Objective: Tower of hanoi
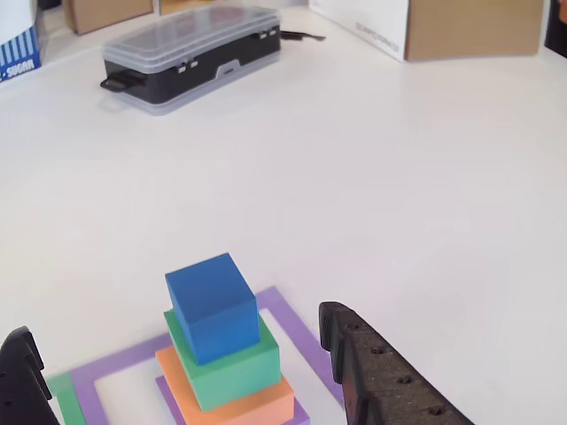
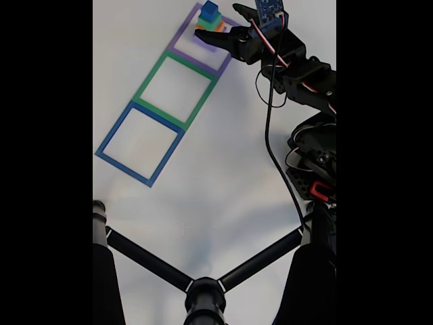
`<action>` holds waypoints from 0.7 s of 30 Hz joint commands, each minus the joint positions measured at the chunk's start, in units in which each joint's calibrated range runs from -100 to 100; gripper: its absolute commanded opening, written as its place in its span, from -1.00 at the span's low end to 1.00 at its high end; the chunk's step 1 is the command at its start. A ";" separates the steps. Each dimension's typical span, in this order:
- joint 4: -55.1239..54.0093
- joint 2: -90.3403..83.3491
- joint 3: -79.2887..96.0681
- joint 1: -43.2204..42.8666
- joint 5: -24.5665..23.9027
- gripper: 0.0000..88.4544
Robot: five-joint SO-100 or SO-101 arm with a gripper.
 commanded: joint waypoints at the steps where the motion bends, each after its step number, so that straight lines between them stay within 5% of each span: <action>1: -3.70 4.37 -5.85 -0.40 0.00 -0.16; 21: -9.29 18.00 -14.30 -2.23 0.00 -0.16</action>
